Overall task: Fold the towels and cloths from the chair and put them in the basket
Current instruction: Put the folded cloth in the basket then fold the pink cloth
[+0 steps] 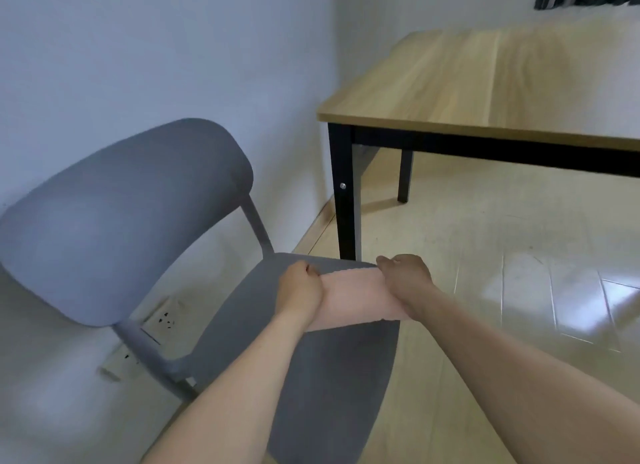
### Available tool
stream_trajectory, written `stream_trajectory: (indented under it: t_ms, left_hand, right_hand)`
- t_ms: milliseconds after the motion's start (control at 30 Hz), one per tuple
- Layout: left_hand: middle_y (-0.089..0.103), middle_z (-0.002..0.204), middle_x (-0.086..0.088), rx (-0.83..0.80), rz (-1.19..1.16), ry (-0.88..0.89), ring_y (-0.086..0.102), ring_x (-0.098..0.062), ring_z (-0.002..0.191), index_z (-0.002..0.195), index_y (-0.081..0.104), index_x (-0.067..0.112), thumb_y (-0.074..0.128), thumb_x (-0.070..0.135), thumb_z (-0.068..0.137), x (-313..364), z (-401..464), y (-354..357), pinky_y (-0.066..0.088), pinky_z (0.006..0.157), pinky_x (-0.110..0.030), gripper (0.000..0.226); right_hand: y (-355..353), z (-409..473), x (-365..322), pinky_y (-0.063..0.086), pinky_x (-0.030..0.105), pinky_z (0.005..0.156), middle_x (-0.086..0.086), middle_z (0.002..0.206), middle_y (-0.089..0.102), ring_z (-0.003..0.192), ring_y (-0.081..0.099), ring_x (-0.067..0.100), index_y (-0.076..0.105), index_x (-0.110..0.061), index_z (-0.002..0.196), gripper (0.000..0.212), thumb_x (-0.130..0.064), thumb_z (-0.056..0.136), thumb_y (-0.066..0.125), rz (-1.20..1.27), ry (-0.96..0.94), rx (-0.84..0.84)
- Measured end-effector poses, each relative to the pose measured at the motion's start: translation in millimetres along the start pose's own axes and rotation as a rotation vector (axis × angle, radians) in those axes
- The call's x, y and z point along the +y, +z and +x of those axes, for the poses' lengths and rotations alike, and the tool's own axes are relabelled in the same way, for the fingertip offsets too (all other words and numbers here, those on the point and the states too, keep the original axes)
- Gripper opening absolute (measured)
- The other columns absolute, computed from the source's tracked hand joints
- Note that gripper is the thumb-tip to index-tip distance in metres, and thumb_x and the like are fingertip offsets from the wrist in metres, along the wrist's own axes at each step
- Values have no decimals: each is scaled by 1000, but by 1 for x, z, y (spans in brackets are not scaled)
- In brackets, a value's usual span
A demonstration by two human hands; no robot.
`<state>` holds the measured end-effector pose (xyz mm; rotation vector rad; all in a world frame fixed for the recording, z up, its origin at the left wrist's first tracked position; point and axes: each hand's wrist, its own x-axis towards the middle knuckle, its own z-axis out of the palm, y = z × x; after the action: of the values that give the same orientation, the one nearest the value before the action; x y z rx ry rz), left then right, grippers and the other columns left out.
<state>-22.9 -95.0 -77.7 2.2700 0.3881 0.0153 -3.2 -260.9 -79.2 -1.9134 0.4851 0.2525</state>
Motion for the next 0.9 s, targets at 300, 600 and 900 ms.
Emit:
stream_trajectory:
  t_ms: [300,600,900]
  left_hand:
    - [57,87,1,-18,-85,-123,49,-7,72,94,62,9,32,18,99,251,-76,-158,36,57,-23,31]
    - [56,79,-5,-44,-155,-148,48,-15,68,89,59,2,37,26,100,411,-163,-189,34,59,-28,34]
    - [43,62,-1,-206,-195,-150,41,-18,58,64,42,17,49,61,89,510,-191,-116,31,56,-30,51]
  right_hand:
    - [-179,-140,-227,44,33,75,6,93,60,82,58,25,55,-10,105,40,-47,95,44,79,188,-72]
    - [-336,-218,-296,40,36,95,-1,125,55,111,54,25,50,-25,127,61,-66,82,52,68,290,-174]
    - [-476,-181,-276,54,37,82,3,92,65,86,64,23,62,-10,100,37,-45,88,62,132,134,-230]
